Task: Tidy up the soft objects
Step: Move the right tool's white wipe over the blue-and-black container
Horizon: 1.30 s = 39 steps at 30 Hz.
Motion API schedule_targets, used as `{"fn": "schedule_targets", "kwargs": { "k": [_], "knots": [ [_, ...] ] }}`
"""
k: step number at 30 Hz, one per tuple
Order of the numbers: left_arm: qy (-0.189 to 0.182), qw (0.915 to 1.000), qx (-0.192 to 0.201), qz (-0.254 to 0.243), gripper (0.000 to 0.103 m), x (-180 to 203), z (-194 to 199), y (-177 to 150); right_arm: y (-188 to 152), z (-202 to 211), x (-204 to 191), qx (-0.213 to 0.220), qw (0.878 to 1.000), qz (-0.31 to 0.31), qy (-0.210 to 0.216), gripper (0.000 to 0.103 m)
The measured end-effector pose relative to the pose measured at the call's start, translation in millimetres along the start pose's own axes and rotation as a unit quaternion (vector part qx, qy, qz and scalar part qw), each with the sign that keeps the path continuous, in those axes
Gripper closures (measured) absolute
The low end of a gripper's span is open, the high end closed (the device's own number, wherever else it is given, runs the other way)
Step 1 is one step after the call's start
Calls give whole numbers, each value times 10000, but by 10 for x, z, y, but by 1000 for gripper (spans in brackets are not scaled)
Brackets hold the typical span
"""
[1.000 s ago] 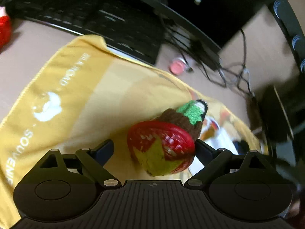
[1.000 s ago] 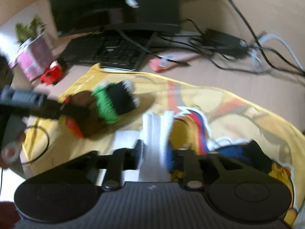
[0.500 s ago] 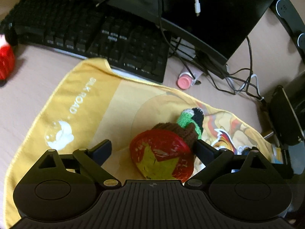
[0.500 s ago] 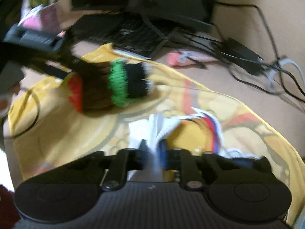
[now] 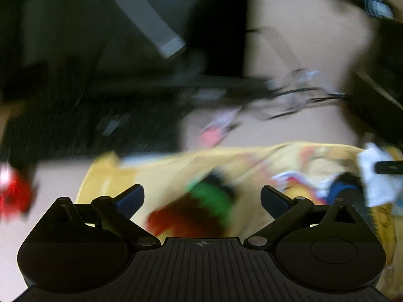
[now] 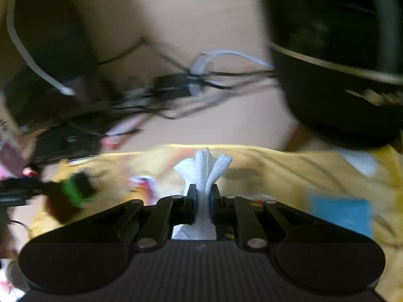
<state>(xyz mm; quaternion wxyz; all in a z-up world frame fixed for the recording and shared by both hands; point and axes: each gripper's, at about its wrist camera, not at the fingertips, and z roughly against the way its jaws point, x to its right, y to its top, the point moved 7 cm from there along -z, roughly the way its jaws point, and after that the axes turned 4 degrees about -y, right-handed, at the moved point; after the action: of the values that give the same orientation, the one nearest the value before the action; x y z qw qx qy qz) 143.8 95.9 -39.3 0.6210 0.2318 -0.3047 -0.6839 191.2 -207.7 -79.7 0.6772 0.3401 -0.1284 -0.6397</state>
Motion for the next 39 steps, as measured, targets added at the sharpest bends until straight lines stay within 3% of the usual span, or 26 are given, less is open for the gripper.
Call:
{"fn": "schedule_targets", "kwargs": {
  "k": [2, 4, 7, 10, 12, 16, 19, 21, 24, 27, 34, 39],
  "knots": [
    [-861, 9961, -90, -179, 1, 441, -44, 25, -73, -7, 135, -52, 9997, -196, -113, 92],
    [-1628, 9854, -403, -277, 1, 826, -170, -50, -144, -5, 240, -84, 9989, -435, -163, 92],
    [-2133, 9693, -843, -886, 1, 1359, -392, -250, -242, 28, 280, -104, 9974, -711, -85, 92],
    [-2076, 9624, -1013, -1428, 1, 1644, -533, -398, -268, 87, 231, 105, 9987, -406, -298, 92],
    [-2104, 9604, -1182, -1395, 1, 1669, -601, -460, -260, 88, 231, 197, 9986, -264, -413, 92],
    [-2290, 9541, -1416, -1308, 1, 1620, -635, -566, -298, -37, 11, -147, 9964, -560, 622, 92],
    [-2405, 9492, -1542, -1321, 1, 1565, -611, -637, -337, -45, -369, -290, 9920, -40, 1227, 92],
    [-2233, 9527, -1640, -1250, 1, 1510, -640, -690, -379, -59, -556, -418, 9895, 387, 1330, 92],
    [-2122, 9572, -1637, -1089, 1, 1469, -651, -696, -392, -124, -600, -491, 9903, 695, 1099, 92],
    [-2043, 9596, -1629, -1040, 1, 1474, -633, -710, -332, -105, -444, -432, 9931, 452, 989, 92],
    [-2136, 9573, -1642, -1048, 0, 1528, -576, -734, -289, -178, 26, -485, 9984, 102, 287, 92],
    [-2350, 9538, -1604, -967, 0, 1521, -548, -703, -205, -366, 139, -482, 9988, 63, -9, 92]
  ]
}}
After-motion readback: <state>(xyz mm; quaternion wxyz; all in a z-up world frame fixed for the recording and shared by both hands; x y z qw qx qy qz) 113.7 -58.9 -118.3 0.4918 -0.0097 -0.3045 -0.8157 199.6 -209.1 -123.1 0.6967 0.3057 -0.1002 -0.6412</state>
